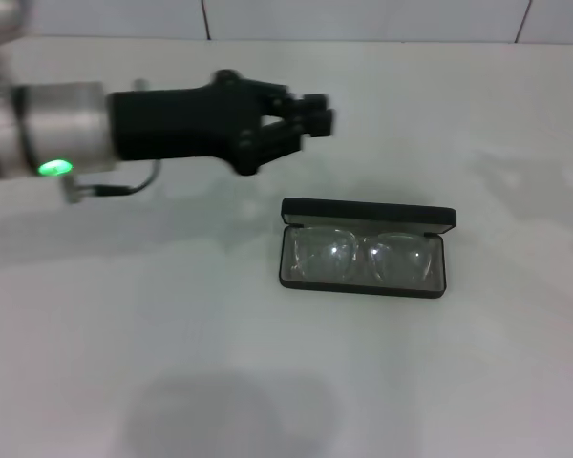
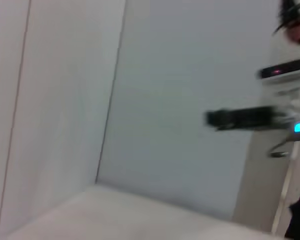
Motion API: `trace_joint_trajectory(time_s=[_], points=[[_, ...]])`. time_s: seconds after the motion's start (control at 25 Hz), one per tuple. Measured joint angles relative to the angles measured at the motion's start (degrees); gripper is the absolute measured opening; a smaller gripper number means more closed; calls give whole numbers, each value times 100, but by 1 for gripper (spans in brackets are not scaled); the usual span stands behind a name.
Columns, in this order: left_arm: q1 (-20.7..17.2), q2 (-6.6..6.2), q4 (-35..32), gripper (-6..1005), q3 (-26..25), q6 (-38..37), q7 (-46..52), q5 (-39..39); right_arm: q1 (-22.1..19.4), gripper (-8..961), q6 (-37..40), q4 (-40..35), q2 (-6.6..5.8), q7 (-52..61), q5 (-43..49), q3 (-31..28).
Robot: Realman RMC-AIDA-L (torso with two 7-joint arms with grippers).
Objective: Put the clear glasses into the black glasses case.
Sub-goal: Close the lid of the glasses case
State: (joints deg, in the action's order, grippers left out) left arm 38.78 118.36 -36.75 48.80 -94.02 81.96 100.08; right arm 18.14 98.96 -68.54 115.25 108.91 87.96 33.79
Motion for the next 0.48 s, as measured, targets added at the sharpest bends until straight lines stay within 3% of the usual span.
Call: trace_joint_trajectory(time_s=[0.08,0.24,0.48], points=[[369,26,369,157,-1,420,128,304,-40,233,225,634,-8,-340,-20,-391],[863,106,765,159,17,991,364,901,-47,238,276,1161,-54,-634,-9,-469],[1099,154,1168,162,418,1628,525,997,27,245,244,1997,-226,-1025,7,-513]])
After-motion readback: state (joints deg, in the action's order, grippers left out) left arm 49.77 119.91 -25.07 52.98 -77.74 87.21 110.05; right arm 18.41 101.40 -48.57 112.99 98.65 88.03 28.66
